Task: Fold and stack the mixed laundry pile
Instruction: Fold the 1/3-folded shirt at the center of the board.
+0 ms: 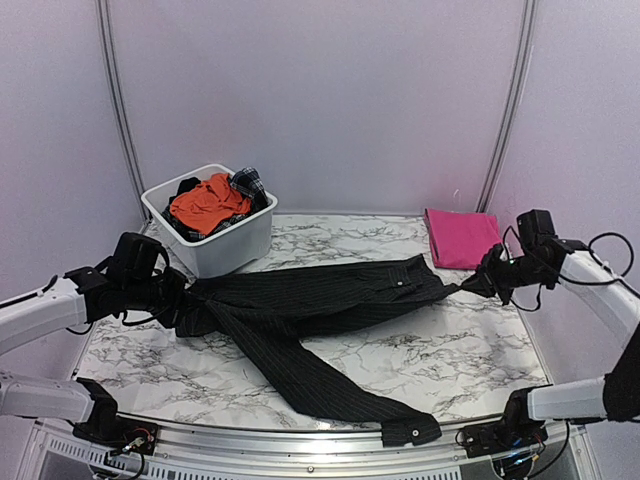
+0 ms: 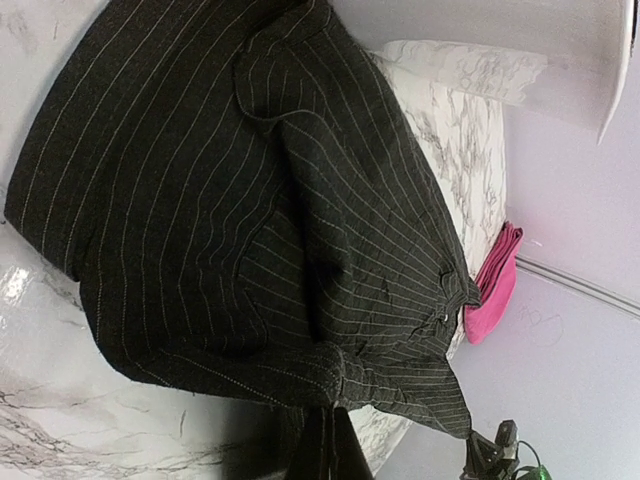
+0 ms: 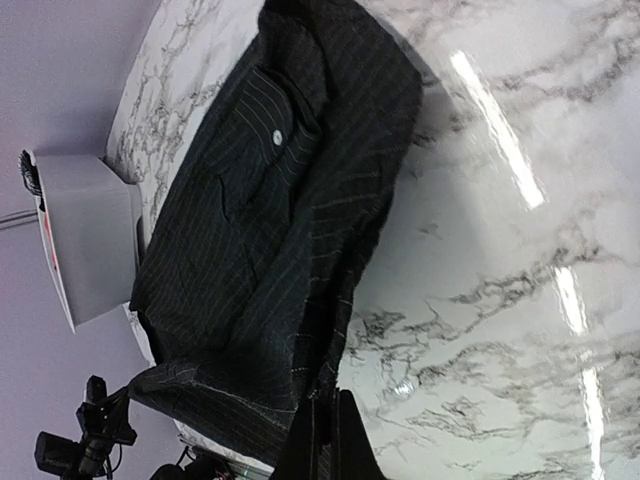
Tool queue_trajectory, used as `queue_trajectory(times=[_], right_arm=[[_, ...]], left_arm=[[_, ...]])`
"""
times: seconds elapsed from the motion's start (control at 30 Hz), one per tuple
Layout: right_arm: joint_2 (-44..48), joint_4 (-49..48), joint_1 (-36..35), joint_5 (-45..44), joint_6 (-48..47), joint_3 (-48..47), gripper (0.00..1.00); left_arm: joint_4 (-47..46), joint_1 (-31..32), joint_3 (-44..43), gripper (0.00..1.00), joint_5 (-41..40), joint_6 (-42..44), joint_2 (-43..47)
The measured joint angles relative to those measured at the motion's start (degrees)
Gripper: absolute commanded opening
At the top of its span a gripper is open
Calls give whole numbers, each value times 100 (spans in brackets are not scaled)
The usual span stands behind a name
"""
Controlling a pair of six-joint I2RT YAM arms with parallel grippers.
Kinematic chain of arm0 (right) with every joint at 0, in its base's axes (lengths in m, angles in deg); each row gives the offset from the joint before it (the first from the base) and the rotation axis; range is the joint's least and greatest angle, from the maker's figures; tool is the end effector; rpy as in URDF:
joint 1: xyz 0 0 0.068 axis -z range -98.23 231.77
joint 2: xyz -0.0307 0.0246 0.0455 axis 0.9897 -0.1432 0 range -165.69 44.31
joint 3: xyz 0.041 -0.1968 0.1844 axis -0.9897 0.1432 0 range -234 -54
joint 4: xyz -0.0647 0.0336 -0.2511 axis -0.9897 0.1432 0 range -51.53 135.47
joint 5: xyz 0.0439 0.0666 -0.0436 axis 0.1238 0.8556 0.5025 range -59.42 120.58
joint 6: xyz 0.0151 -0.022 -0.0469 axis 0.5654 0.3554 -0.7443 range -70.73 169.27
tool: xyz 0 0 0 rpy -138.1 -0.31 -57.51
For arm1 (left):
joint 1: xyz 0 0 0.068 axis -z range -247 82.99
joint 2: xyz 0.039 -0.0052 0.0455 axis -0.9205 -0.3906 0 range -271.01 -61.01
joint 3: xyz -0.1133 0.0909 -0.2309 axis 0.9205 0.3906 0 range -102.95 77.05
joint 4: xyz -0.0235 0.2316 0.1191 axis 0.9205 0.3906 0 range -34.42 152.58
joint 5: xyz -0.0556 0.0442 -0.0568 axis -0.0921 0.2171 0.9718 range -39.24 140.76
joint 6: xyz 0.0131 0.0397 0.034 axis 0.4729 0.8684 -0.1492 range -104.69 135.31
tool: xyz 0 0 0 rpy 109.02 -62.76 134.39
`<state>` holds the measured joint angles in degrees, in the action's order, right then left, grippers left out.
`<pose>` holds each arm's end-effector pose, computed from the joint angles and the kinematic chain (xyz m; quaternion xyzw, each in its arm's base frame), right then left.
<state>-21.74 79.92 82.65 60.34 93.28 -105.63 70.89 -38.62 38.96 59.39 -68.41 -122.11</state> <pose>0.2241 0.0143 0.2651 0.2831 0.8827 0.3326 0.1736 0.1973 -0.1127 0.2364 -0.3877 0.8101 -0.3984 0.1866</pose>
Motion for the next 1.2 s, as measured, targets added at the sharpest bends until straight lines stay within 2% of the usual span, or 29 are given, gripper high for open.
queue_trajectory(times=[0.2, 0.4, 0.57, 0.73, 1.0, 1.2], right_arm=[[973, 372, 0, -151, 284, 1272, 0], [1145, 562, 2, -354, 474, 2129, 0], [1027, 546, 142, -605, 376, 2037, 0], [789, 479, 177, -739, 262, 1696, 0], [533, 260, 192, -623, 260, 1274, 0], [-256, -229, 192, -514, 422, 678, 0]], left_arm=[[358, 138, 146, 0, 186, 22, 243], [553, 590, 741, 0, 245, -299, 612], [745, 682, 1235, 0, 229, -629, 999], [868, 686, 1250, 0, 195, -656, 1016], [979, 669, 216, 0, 116, -201, 332], [870, 413, -321, 0, 90, -42, -140]])
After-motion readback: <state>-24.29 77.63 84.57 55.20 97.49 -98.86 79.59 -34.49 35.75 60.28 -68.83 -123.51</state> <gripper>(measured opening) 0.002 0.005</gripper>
